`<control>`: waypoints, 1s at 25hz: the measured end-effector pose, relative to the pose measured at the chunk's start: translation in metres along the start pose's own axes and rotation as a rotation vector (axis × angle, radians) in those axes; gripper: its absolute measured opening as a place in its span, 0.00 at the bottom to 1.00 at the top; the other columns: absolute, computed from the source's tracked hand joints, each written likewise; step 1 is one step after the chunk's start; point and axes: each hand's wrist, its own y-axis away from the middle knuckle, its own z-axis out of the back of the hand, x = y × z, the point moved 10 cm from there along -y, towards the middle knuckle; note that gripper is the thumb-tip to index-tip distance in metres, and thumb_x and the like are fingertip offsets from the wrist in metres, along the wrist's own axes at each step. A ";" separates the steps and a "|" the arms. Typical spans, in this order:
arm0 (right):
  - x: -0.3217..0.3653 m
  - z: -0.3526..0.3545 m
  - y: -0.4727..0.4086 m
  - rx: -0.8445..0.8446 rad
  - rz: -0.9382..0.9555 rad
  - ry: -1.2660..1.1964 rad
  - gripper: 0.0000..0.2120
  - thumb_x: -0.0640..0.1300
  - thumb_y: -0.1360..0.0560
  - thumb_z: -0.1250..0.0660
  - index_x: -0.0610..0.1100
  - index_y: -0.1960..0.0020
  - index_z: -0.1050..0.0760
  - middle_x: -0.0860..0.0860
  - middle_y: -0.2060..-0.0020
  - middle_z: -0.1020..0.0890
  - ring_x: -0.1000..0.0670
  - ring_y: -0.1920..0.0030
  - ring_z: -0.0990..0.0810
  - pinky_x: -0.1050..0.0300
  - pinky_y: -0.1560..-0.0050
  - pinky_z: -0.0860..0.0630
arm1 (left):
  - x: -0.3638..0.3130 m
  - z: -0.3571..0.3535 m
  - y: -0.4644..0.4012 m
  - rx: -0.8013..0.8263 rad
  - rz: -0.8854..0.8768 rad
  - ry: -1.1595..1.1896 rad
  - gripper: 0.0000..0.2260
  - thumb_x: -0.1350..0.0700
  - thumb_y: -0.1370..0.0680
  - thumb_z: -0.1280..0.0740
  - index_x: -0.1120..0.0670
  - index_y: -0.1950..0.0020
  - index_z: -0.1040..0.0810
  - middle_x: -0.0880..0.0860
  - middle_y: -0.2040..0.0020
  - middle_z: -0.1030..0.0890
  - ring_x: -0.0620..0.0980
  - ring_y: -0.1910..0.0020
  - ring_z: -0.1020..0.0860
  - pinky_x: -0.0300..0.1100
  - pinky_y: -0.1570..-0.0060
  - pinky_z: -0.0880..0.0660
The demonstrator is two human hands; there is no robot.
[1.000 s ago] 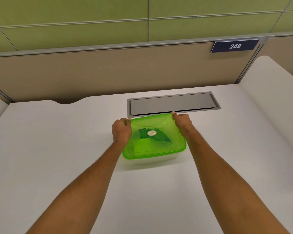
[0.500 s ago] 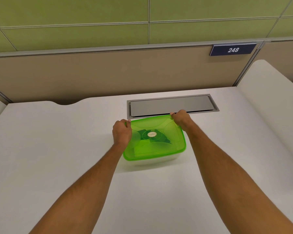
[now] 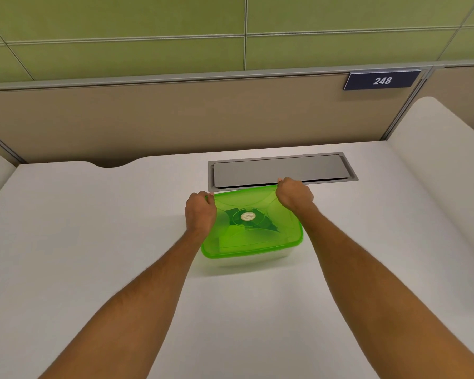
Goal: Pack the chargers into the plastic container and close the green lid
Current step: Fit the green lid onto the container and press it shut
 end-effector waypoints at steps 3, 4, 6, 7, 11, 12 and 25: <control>0.010 0.004 -0.003 -0.048 0.095 0.129 0.23 0.50 0.19 0.52 0.38 0.43 0.23 0.38 0.46 0.19 0.38 0.46 0.22 0.48 0.48 0.26 | -0.003 -0.002 0.001 0.010 -0.025 -0.025 0.17 0.54 0.19 0.43 0.65 0.50 0.21 0.66 0.55 0.20 0.63 0.55 0.23 0.51 0.55 0.27; 0.010 0.004 -0.005 -0.046 0.099 0.140 0.24 0.51 0.19 0.52 0.38 0.44 0.23 0.38 0.46 0.19 0.38 0.47 0.22 0.49 0.49 0.26 | -0.004 -0.002 0.001 0.010 -0.029 -0.025 0.17 0.54 0.19 0.43 0.66 0.50 0.21 0.66 0.55 0.20 0.63 0.55 0.23 0.51 0.56 0.28; 0.004 0.002 -0.009 -0.016 0.063 0.120 0.23 0.51 0.20 0.51 0.37 0.43 0.23 0.38 0.46 0.19 0.38 0.47 0.22 0.49 0.49 0.27 | -0.003 -0.002 0.000 0.012 -0.031 -0.018 0.17 0.54 0.19 0.43 0.65 0.50 0.21 0.66 0.55 0.20 0.63 0.55 0.23 0.52 0.55 0.27; 0.001 0.001 -0.011 0.000 0.042 0.101 0.23 0.51 0.20 0.51 0.37 0.43 0.24 0.37 0.45 0.20 0.39 0.47 0.22 0.50 0.49 0.28 | -0.002 -0.002 0.000 0.016 -0.032 -0.014 0.17 0.53 0.19 0.43 0.65 0.49 0.21 0.66 0.55 0.20 0.63 0.55 0.23 0.52 0.54 0.26; -0.011 -0.006 -0.014 0.003 -0.017 -0.009 0.21 0.50 0.21 0.49 0.36 0.45 0.24 0.38 0.47 0.20 0.40 0.51 0.23 0.51 0.53 0.29 | -0.004 -0.002 0.000 0.027 -0.039 -0.010 0.17 0.53 0.19 0.43 0.65 0.50 0.21 0.65 0.55 0.20 0.63 0.55 0.23 0.52 0.54 0.26; -0.014 -0.008 -0.013 -0.003 -0.031 -0.025 0.21 0.50 0.21 0.48 0.36 0.46 0.24 0.38 0.48 0.19 0.40 0.52 0.23 0.51 0.53 0.29 | -0.004 -0.003 0.001 0.030 -0.042 -0.009 0.17 0.53 0.19 0.43 0.65 0.51 0.21 0.66 0.55 0.20 0.63 0.55 0.23 0.52 0.55 0.27; -0.031 0.000 0.021 -0.077 -0.131 -0.057 0.37 0.66 0.22 0.57 0.38 0.45 0.24 0.38 0.47 0.19 0.38 0.47 0.22 0.50 0.54 0.30 | 0.001 -0.001 0.002 -0.008 -0.008 0.004 0.16 0.51 0.20 0.41 0.62 0.49 0.19 0.63 0.52 0.18 0.61 0.54 0.22 0.49 0.54 0.26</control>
